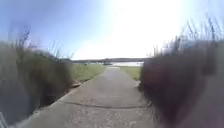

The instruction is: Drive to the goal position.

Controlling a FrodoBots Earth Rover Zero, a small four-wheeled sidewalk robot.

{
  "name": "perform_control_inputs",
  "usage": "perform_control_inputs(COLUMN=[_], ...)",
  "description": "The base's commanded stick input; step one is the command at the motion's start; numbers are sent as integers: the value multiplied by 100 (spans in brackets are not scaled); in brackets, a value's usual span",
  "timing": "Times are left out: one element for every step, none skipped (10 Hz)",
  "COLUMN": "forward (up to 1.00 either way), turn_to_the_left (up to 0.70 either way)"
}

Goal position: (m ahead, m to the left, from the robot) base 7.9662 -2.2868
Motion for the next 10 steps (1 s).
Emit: perform_control_inputs(forward=[85, 85, 85, 85, 85, 85, 85, 85, 85, 85], turn_to_the_left=[0, 0, 0, 0, 0, 0, 0, 0, 0, 0])
